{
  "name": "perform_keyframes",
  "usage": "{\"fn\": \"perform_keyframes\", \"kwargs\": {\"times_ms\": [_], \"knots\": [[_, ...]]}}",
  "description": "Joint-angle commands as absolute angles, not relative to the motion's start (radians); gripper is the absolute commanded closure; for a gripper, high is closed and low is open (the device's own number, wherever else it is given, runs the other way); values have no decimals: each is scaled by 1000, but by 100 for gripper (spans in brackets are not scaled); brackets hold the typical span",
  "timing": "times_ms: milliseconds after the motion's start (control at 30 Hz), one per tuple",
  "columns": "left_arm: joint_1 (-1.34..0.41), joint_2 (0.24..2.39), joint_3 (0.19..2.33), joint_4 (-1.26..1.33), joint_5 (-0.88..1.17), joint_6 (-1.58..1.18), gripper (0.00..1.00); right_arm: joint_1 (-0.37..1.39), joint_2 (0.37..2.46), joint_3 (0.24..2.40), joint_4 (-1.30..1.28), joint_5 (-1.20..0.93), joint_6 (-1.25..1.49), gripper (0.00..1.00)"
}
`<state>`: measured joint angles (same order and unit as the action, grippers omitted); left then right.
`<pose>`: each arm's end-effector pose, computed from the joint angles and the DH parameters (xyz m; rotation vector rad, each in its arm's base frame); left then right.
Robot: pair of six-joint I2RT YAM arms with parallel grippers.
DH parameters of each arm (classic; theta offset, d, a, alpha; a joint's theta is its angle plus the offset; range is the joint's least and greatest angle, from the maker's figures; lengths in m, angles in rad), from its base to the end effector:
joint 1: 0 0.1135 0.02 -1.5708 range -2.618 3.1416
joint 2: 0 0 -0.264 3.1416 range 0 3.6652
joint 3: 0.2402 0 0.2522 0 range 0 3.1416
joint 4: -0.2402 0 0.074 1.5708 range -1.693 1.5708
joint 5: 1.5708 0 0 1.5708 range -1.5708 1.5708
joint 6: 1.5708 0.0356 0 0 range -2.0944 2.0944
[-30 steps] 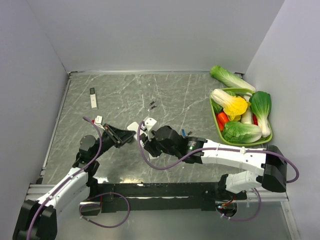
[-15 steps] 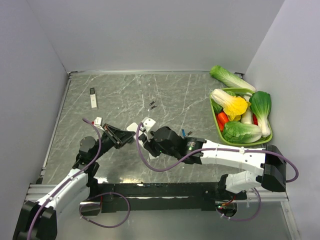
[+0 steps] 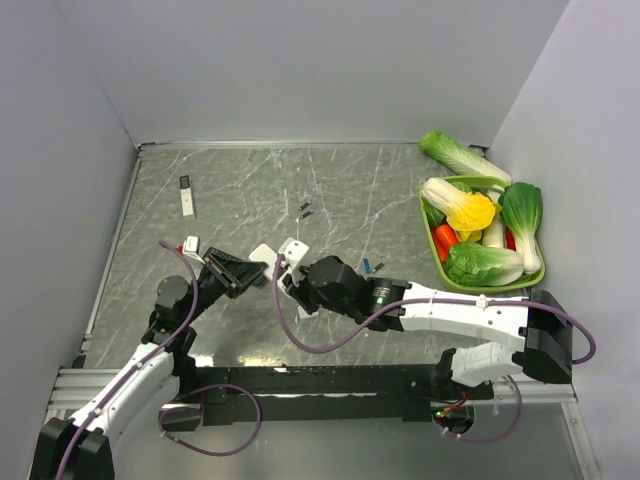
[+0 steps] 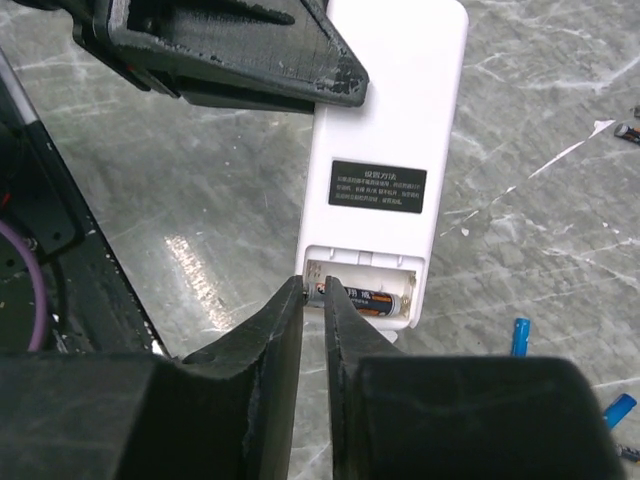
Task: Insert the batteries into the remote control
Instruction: Load the battery into the remote control.
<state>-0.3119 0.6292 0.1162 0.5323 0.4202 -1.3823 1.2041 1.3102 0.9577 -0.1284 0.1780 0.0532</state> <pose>0.1439 -0.0617 0.2030 -0.5722 1.7202 -1.6035 0.1132 0.2771 0.2899 -1.0448 1.8188 0.5954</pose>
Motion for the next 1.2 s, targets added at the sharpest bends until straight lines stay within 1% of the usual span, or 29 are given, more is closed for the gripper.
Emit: {"fn": "perform_keyframes", "kwargs": {"times_ms": [0, 200, 400, 533, 600, 700, 733, 800, 833, 867, 900, 967, 1000, 1067, 1167], "knots": [[-304, 591, 147, 614, 437, -1459, 99, 1203, 1306, 894, -138, 209, 9, 83], [-291, 595, 149, 621, 456, -1479, 99, 1204, 1282, 824, -74, 166, -70, 85], [-291, 595, 146, 657, 471, -1508, 99, 1203, 1313, 819, -46, 167, -57, 86], [-291, 569, 169, 594, 459, -1447, 99, 1204, 1293, 821, -37, 146, -38, 86], [-291, 545, 179, 519, 431, -1405, 99, 1203, 1258, 819, -47, 153, -25, 83], [-291, 515, 187, 445, 385, -1322, 99, 1186, 1194, 807, -83, 164, 7, 74], [-291, 511, 183, 442, 377, -1298, 99, 1177, 1175, 804, -104, 164, 43, 62], [-290, 506, 178, 439, 362, -1282, 99, 1149, 1109, 782, -117, 149, 115, 52], [-290, 506, 173, 446, 361, -1272, 99, 1143, 1083, 772, -115, 144, 139, 40], [-290, 511, 169, 455, 360, -1266, 99, 1138, 1030, 758, -101, 144, 203, 34], [-290, 512, 163, 475, 364, -1266, 99, 1114, 1005, 730, -94, 137, 242, 21], [-290, 517, 153, 503, 368, -1266, 99, 1088, 935, 694, -30, 121, 366, 11], [-290, 518, 144, 530, 374, -1273, 99, 1068, 914, 646, -5, 117, 406, 4], [-290, 522, 140, 551, 377, -1278, 99, 1065, 891, 606, 113, 113, 500, 2], [-290, 519, 141, 563, 385, -1282, 99, 1063, 932, 581, 161, 133, 587, 0]]}}
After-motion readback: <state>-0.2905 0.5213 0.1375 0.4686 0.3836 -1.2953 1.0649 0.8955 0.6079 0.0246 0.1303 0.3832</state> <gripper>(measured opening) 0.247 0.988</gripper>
